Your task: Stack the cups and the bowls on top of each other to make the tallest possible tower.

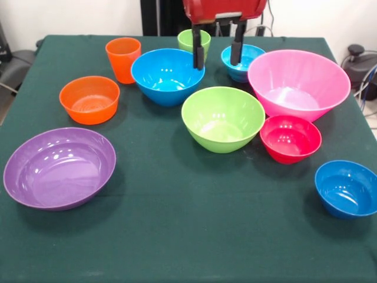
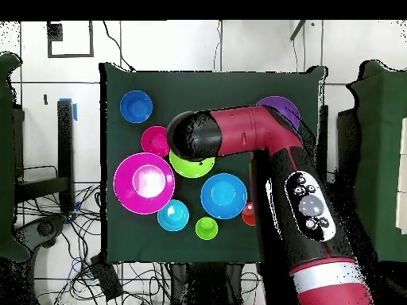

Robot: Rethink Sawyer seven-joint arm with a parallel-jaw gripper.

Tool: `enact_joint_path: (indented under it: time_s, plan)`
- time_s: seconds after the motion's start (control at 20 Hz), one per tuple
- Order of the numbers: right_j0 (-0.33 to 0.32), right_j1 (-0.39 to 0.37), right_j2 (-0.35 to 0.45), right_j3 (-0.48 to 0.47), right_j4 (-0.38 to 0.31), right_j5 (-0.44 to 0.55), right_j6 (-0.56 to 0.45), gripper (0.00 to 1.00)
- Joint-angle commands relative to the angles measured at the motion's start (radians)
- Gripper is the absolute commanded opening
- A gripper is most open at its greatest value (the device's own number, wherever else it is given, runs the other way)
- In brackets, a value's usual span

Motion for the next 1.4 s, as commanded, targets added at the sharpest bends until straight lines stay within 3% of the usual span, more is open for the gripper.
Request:
enact_joint_path:
  time_s: [0.05, 0.3, 0.75, 1.0, 1.4]
  plan:
    - [-0.058, 0.065, -0.016, -0.023, 0.013, 0.006, 0.011, 1.0]
    - [-0.086, 0.07, 0.004, -0.041, 0.02, 0.04, -0.039, 1.0]
    - [-0.089, 0.071, 0.009, -0.056, -0.004, 0.042, -0.043, 1.0]
    - [-0.07, 0.08, -0.004, -0.049, -0.027, 0.002, -0.015, 1.0]
    - [0.023, 0.083, -0.056, -0.042, -0.051, -0.037, 0.091, 1.0]
